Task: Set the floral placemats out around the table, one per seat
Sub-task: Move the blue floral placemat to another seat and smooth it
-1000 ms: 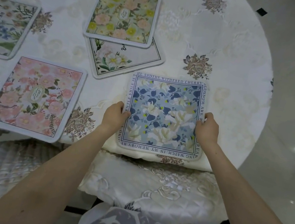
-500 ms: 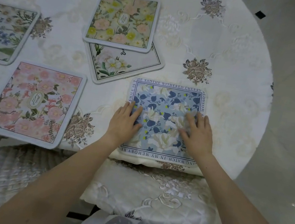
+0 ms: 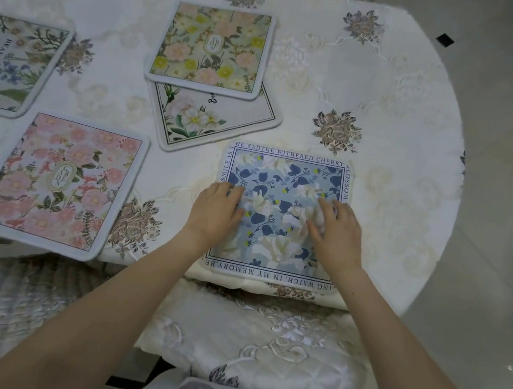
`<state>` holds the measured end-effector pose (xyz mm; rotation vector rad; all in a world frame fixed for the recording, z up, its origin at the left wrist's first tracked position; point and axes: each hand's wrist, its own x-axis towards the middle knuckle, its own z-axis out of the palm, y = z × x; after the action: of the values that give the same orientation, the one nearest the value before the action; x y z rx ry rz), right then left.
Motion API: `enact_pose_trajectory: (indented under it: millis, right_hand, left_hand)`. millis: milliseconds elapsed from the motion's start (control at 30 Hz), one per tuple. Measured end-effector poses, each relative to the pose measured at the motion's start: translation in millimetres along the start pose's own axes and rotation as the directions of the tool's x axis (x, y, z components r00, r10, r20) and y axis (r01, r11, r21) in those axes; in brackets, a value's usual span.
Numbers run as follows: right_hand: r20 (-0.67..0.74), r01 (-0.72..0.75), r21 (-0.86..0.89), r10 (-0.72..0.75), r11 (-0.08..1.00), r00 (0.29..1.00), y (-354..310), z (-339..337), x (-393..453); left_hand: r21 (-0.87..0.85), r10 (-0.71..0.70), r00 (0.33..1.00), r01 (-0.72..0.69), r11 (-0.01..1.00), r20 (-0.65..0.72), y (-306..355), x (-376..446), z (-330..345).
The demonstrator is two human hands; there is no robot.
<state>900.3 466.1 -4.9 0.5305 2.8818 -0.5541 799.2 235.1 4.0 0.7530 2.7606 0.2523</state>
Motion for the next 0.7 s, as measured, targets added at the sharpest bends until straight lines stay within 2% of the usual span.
enact_pose_trajectory:
  millis: [100,233,367,467,700]
  right_hand:
    - [-0.082,0.053,0.068,-0.047,0.996,0.996,-12,-25,-4]
    - [-0.209,0.120,0.085,-0.100,0.989,0.973,-29,-64,-18]
    - [-0.330,0.116,0.099,-0.077,0.988,0.941,-45,-94,-46]
    - [-0.366,0.086,0.093,-0.046,0.992,0.930,-53,-99,-76]
    - [-0.279,-0.074,0.186,0.124,0.980,0.952,-57,-55,-147]
  left_hand:
    - [-0.022,0.047,0.992,-0.050,0.999,-0.116,15,-4,-30]
    - [-0.025,0.124,0.950,-0.137,0.990,-0.288,30,-18,-71]
    - [0.036,0.204,0.906,-0.205,0.978,-0.371,36,-43,-98]
    - [0.000,0.212,0.906,-0.228,0.974,-0.367,38,-65,-102]
    - [-0.088,0.231,0.942,-0.259,0.962,-0.245,44,-108,-65]
